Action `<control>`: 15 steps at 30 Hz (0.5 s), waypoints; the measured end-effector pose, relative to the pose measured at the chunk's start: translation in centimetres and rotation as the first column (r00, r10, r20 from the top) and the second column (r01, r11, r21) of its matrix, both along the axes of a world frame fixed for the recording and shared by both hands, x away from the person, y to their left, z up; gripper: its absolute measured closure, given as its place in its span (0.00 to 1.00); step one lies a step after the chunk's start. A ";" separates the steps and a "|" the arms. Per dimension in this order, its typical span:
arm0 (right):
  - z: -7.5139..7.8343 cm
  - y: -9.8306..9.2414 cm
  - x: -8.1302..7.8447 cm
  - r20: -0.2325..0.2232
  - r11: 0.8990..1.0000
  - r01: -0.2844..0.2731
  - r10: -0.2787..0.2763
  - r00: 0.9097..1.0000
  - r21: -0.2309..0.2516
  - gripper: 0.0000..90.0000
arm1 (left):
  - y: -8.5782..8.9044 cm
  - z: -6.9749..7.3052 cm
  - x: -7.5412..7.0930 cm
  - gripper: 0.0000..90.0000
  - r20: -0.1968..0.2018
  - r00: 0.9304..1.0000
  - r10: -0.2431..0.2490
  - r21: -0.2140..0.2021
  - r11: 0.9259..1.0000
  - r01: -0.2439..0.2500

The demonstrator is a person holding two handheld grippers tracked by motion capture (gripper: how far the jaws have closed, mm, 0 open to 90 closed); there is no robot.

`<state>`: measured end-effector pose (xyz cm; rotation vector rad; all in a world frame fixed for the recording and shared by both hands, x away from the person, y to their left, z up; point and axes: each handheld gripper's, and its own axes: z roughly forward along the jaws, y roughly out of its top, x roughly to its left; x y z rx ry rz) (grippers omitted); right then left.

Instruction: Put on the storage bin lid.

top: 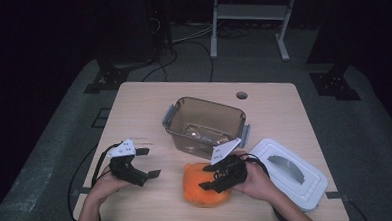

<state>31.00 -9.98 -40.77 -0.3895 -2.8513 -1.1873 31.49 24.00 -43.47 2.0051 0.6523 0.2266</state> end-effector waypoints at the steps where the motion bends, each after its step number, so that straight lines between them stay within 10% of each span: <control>1: 0.0 0.0 -0.1 0.004 1.000 0.003 -0.003 1.000 -0.003 0.49 | 0.0 0.0 0.0 0.03 0.000 1.000 0.000 0.001 1.000 0.000; 15: 0.7 0.5 -1.0 0.012 0.999 0.028 -0.028 1.000 -0.024 0.66 | 0.2 0.0 0.0 0.03 -0.002 1.000 0.005 -0.002 1.000 -0.005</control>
